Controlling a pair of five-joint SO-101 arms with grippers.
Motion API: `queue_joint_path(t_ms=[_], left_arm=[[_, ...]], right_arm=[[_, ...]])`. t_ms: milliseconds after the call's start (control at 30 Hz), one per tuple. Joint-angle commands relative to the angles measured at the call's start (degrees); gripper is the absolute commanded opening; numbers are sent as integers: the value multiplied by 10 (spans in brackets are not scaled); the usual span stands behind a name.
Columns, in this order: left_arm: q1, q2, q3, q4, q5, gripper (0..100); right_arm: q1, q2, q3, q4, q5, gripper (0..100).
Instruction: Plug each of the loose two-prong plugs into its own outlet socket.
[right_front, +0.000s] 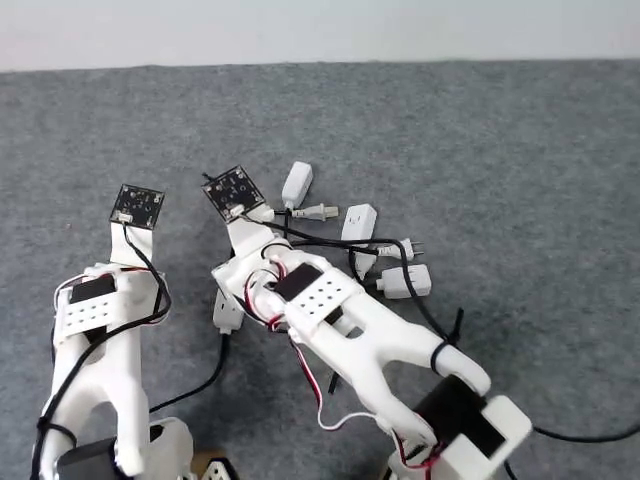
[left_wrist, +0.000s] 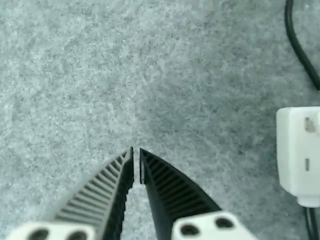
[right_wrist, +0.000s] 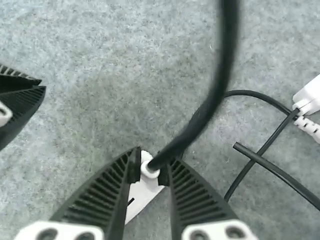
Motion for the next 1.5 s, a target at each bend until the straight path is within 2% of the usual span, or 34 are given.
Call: queue_joint_path(t_ms=[0, 233, 400, 733, 833, 967, 1033, 1233, 1467], left_arm=[[-4, -13, -22, -14, 4, 16], [-4, -13, -22, -14, 4, 16], [-5, -13, -22, -14, 4, 16], [-15, -13, -20, -16, 4, 16], [-18, -13, -21, -23, 6, 16], [-29, -13, -22, -33, 34, 16], [-40, -13, -22, -46, 52, 16], [-91, -18, -26, -82, 115, 16], [-115, -13, -41, -85, 145, 16]], right_arm=[[3, 10, -28, -1, 0, 9], [-7, 12, -27, 45, 20, 9], [-29, 17, -17, 62, 62, 9], [-32, 18, -16, 113, 64, 9], [-36, 16, -19, 115, 63, 63], [-59, 10, -26, 127, -1, 222], [-80, 15, -54, 155, -44, 263], [-117, 18, -88, 182, -162, 266], [-105, 60, -95, 166, -178, 264]])
